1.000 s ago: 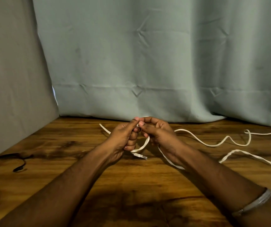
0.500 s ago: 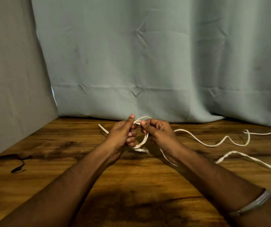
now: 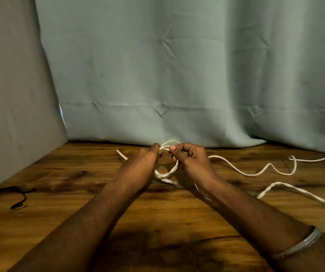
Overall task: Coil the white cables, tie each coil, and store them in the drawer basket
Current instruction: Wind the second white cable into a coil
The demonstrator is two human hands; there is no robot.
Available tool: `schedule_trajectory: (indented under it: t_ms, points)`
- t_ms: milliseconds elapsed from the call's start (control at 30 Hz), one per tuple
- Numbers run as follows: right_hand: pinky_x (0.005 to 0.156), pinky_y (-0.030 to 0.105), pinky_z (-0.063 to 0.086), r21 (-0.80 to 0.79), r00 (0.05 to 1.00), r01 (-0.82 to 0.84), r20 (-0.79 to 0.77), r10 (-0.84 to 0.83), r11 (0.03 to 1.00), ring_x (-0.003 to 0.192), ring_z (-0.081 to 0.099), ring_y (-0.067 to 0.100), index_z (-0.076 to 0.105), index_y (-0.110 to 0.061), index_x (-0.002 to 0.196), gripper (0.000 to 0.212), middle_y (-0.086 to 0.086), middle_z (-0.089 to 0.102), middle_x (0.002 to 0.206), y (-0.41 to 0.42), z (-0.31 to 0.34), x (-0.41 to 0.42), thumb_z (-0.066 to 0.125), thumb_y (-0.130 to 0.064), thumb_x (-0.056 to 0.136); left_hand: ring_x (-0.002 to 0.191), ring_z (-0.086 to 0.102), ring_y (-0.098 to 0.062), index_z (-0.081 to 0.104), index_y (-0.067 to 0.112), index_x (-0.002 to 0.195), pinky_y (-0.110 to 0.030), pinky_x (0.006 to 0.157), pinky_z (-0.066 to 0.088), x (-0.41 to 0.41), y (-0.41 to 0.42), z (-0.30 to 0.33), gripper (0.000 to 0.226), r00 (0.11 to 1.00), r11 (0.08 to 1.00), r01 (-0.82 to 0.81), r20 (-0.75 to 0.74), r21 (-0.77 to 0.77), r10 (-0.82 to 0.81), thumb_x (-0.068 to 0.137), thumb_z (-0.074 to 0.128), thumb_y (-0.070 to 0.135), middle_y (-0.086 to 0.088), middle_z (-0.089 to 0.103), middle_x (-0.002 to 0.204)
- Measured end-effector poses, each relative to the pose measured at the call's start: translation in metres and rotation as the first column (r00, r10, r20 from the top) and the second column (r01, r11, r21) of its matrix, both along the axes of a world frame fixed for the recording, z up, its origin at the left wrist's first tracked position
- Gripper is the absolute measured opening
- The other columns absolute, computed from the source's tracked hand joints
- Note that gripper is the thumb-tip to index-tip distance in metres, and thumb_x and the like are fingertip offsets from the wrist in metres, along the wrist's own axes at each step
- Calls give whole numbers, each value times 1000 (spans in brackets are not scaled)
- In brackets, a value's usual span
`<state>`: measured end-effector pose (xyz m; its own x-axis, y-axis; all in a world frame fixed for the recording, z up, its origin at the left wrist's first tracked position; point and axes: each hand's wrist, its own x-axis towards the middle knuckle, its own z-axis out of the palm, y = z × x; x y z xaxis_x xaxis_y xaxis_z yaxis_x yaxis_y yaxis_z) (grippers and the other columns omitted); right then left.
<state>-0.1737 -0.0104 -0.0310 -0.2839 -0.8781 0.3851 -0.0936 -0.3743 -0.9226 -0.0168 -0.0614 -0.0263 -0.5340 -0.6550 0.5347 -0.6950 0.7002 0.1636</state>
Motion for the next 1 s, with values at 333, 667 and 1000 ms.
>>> schedule_trajectory:
  t_ms: [333,667,1000]
  points:
    - [42,10,37,-26,998,60,27,-59,998,38,47,-4,68,13,103,16,5,57,63,4,6,-2,62,-2,100,64,57,-16,62,11,80,-31,62,47,-13,-7,-11,35,717,791,495,-684,360,-137,107,46,27,0,67,71]
    - [43,15,34,-78,998,-60,-29,58,995,42,43,2,71,1,98,16,6,60,66,-2,2,-9,62,-11,102,43,37,-8,54,13,81,-27,70,52,-4,-1,8,31,354,201,900,-918,387,181,104,45,31,9,30,49]
    - [96,36,49,30,358,10,-933,24,999,113,59,14,58,-32,129,41,-9,62,125,3,-6,-19,70,-25,90,32,28,-4,53,15,76,-22,46,34,15,-30,11,31,184,751,559,-936,351,301,105,47,25,11,32,43]
